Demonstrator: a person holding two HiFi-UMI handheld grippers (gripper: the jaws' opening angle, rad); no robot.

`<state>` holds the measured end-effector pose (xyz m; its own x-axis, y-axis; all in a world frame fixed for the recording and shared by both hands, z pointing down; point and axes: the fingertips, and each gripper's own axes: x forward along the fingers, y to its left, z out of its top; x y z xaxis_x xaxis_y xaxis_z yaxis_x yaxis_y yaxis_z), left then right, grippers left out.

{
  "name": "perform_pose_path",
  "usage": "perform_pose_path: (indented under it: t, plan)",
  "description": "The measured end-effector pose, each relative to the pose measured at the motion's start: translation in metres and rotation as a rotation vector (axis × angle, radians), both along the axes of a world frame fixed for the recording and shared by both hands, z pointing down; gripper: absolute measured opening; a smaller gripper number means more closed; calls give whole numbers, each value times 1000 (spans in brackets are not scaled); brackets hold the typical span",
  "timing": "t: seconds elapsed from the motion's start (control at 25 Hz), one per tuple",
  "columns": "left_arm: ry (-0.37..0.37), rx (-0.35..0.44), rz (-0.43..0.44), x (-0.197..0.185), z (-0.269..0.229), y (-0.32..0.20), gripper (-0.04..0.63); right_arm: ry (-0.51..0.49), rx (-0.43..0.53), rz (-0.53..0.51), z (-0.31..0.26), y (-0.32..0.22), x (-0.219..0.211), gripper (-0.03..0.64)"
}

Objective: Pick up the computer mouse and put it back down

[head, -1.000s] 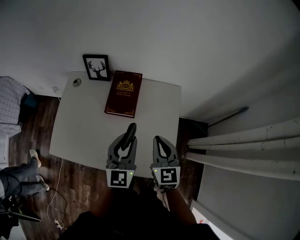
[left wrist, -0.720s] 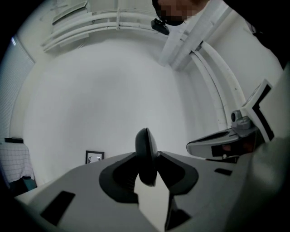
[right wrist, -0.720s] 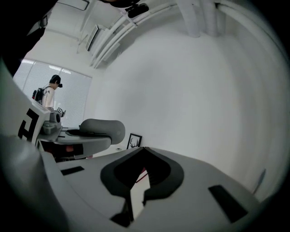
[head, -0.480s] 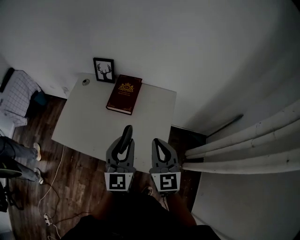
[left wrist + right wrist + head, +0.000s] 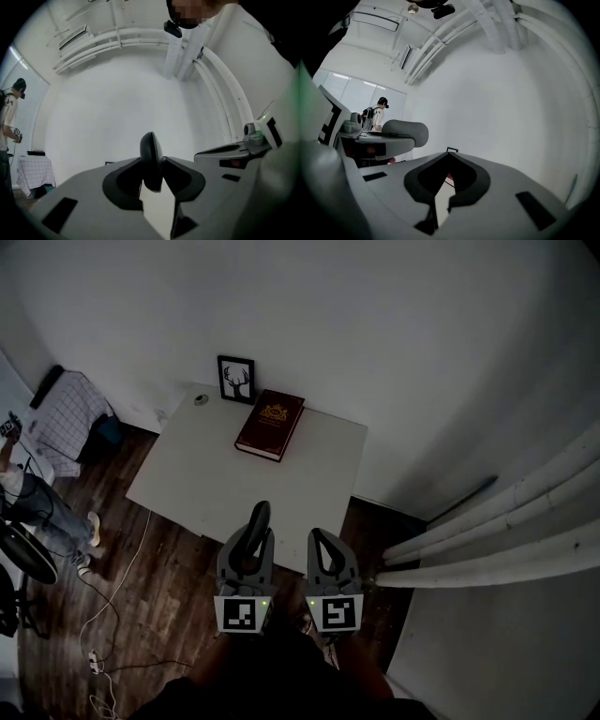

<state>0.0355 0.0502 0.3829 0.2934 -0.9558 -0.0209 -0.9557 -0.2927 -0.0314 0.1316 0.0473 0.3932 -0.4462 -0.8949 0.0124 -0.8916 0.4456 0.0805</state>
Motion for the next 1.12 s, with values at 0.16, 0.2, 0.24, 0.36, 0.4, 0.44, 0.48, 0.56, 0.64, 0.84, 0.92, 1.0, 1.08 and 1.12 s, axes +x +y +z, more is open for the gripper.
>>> perform_pose_path:
  t: [0.16,0.2,0.24,0.36,0.4,0.44,0.48,0.56,0.64,0.84,0.92,1.0,1.08,1.12]
  plan:
    - [-2,-7,0,-6,0,17,123,-4,-13,0,0,14,-8,18]
    - [-6,0,4,-9,0,20,123,-1,-16,0,0,17,-11,19]
    - [-10,9,9,-12,0,24,123,0,-17,2,0,21,-14,18]
    - [-8,9,28,-23,-4,35,123,7,-12,9,-3,31,-30,18]
    - [-9,8,32,-28,-5,39,123,14,-10,11,-5,35,-35,18]
    - [-10,10,34,-35,-7,43,123,18,-8,14,-7,39,-41,18]
    - [-12,17,33,-42,-9,48,123,18,-6,18,-9,44,-48,18]
    - [-17,30,28,-59,-14,58,123,13,-1,24,-14,53,-61,18]
    - [-32,34,29,-76,-17,69,123,31,5,27,-16,64,-75,18]
    - [-13,26,40,-109,-15,96,123,49,14,35,-21,95,-111,19]
    - [7,4,46,-118,-12,106,123,52,12,45,-21,106,-121,18]
    - [2,-2,57,-125,-11,115,123,59,14,55,-21,114,-127,18]
    - [5,24,67,-131,-16,123,123,54,17,62,-22,122,-133,19]
    - [13,36,68,-133,-19,126,123,50,15,63,-21,125,-136,18]
